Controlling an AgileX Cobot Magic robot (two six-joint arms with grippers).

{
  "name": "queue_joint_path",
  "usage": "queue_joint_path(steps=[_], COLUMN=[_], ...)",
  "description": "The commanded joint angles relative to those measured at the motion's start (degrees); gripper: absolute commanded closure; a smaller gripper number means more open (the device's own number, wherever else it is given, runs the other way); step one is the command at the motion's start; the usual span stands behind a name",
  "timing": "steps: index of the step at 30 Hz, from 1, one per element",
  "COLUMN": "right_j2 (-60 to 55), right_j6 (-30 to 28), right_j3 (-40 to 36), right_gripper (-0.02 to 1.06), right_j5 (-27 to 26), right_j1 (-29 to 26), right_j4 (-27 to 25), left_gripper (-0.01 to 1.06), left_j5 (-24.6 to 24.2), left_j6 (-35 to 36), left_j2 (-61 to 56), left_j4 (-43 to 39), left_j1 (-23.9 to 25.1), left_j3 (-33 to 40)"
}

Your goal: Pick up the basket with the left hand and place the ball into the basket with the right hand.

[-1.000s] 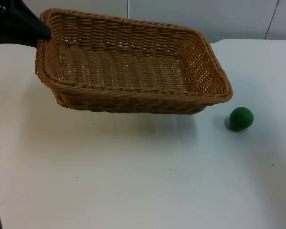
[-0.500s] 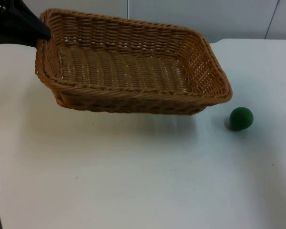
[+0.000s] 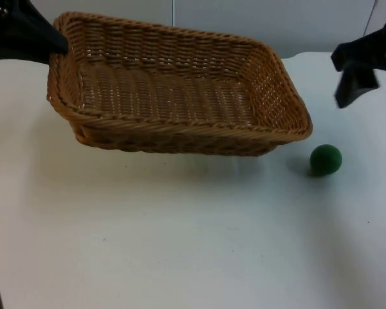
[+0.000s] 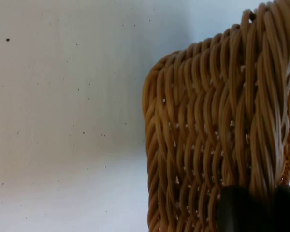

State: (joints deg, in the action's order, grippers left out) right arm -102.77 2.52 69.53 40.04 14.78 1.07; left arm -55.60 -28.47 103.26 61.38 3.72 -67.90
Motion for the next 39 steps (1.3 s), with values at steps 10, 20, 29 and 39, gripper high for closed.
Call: queue_joint_path(steps=[10,20,29,39], right_j2=[-8.7,-12.11,-15.3,-15.88], right_j6=[2.25,3.13,3.47,4.58], right_j3=[0.55,0.55,0.7,0.7], right_gripper=[0.2,0.2,0.2,0.38], right_j5=[-6.28,-9.06,-10.64,-13.7], right_j1=[0.33,0.33,0.33,0.33], right_j4=[-1.07,-1.07,-1.07,-1.41], left_gripper=[1.05,1.05,1.05,1.05], left_j5=[-1.07,-1.07,-1.07,-1.07], left_j6=[-0.02,-0.02,-0.02,-0.02], left_j2=[-0.93,-0.93,-0.93,-0.93], left_j4=[2.46,2.46,2.36,2.36], left_j1=[0.04,0.04,0.04,0.04], left_j3=[0.04,0.04,0.04,0.04])
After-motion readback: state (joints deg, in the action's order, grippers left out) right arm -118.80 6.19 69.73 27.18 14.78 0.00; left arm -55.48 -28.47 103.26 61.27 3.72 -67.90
